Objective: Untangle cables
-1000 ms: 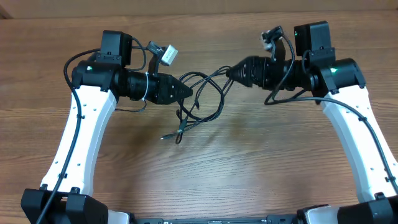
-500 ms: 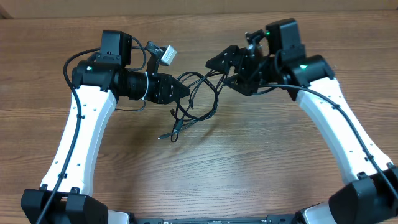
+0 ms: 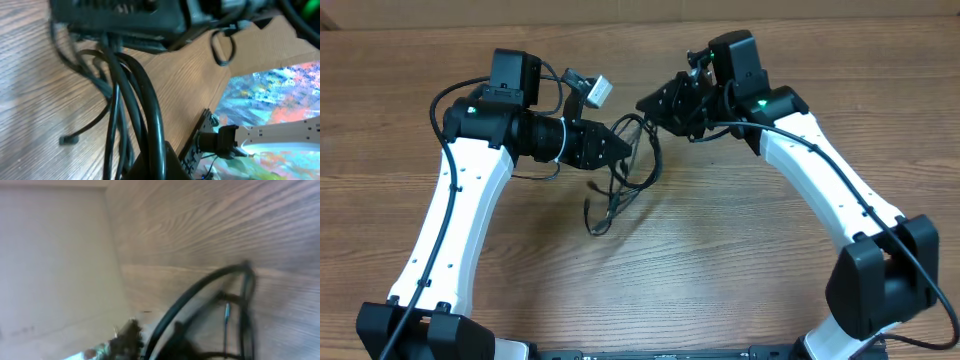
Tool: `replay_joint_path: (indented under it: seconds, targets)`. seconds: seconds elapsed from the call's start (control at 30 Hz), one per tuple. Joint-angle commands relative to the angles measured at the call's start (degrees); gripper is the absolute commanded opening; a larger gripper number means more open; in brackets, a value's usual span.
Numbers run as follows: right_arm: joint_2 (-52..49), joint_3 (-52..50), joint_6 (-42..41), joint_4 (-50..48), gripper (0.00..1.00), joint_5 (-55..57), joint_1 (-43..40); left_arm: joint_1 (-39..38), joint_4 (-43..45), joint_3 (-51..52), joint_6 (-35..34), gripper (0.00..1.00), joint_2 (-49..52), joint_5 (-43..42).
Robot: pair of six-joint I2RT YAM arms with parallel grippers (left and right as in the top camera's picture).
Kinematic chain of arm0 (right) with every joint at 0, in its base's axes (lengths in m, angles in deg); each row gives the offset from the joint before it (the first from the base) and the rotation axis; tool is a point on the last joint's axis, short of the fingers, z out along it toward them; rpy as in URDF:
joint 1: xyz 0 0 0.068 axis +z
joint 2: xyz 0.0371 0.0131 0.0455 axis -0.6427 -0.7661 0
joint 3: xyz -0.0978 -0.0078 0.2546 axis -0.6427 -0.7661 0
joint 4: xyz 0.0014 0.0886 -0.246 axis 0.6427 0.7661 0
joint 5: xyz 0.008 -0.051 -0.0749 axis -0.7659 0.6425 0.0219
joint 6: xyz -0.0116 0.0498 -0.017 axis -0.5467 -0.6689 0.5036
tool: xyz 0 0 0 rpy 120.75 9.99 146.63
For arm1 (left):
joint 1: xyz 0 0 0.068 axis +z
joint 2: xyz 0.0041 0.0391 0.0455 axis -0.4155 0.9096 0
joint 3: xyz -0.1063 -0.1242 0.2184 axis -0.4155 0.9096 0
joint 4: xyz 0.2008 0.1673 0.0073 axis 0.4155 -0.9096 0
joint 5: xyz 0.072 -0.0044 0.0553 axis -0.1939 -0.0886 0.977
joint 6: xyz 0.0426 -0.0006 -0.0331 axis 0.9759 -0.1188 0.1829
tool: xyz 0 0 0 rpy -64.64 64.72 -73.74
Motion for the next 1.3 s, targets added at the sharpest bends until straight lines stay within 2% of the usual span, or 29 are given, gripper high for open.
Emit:
replay_joint_path:
  seconds: [0.0, 0.07, 0.13, 0.23, 0.27, 0.4, 0.53, 0.63, 0.77, 0.83, 0.93, 0.97, 1.0, 1.03, 1.1, 1.2, 1.27]
  targets:
    - [0.11, 1.11, 4.22, -0.42, 0.04, 1.14, 0.24, -0.31, 0.20, -0.24, -1.20, 0.04, -0.39, 3.13]
    - [0.72, 1.16, 6.16, -0.42, 0.04, -0.68, -0.50, -0.31, 0.22, -0.24, -4.33, 0.04, -0.39, 11.26]
    - [2.45, 1.16, 7.69, -0.44, 0.04, -3.48, -2.12, -0.31, -0.37, -0.24, -13.11, 0.04, -0.39, 27.04]
    - [5.35, 1.16, 8.46, -0.57, 0.04, -8.39, -5.31, -0.31, -2.36, -0.24, -23.52, 0.04, -0.39, 43.28]
    - [7.74, 1.16, 8.50, -1.25, 0.04, -13.92, -8.57, -0.31, -3.15, -0.24, -26.10, 0.04, -0.39, 49.09]
    - [12.17, 1.16, 8.39, -3.54, 0.04, -26.03, -17.59, -0.31, -3.26, -0.24, -26.77, 0.04, -0.39, 52.83]
    - [13.11, 1.09, 9.60, 1.27, 0.04, -27.93, -27.93, -0.31, -3.28, -0.24, -26.75, 0.04, -0.37, 53.59]
    - [13.07, 1.05, 14.62, 9.97, 0.04, -20.17, -33.79, -0.31, -3.28, -0.24, -26.75, 0.04, -0.39, 53.75]
    - [13.07, 1.05, 21.16, 23.61, 0.04, 2.60, -37.05, -0.31, -3.10, -0.24, -26.73, 0.04, -0.37, 53.75]
    - [13.07, 1.05, 23.76, 27.32, 0.04, 6.32, -36.96, -0.31, -2.93, -0.24, -26.71, 0.04, -0.39, 53.68]
    - [13.07, 1.05, 29.07, 29.59, 0.05, 3.28, -34.60, -0.33, -1.31, -0.24, -22.53, 0.04, -0.37, 49.07]
    - [13.07, 1.05, 30.14, 30.25, 0.17, 1.75, -32.59, -0.37, 0.70, -0.24, -18.21, 0.04, -0.39, 42.71]
    - [13.07, 1.05, 30.56, 30.49, 0.22, 1.01, -31.67, -0.37, 1.77, -0.24, -16.13, 0.04, -0.39, 39.34]
    - [13.07, 1.05, 30.99, 30.86, 0.37, -0.22, -29.68, -0.37, 3.30, -0.24, -12.68, 0.04, -0.39, 33.75]
    - [13.05, 1.05, 30.97, 31.12, 0.61, -0.81, -26.12, -0.33, 6.03, -0.24, -6.95, 0.04, -0.39, 22.97]
    - [13.07, 1.05, 30.45, 30.75, 0.80, -0.81, -20.61, -0.26, 8.76, -0.24, -6.36, 0.04, -0.39, 16.85]
    - [13.05, 1.03, 29.53, 29.90, 0.85, -0.24, -16.87, -0.26, 10.69, -0.24, -9.31, 0.04, -0.39, 15.56]
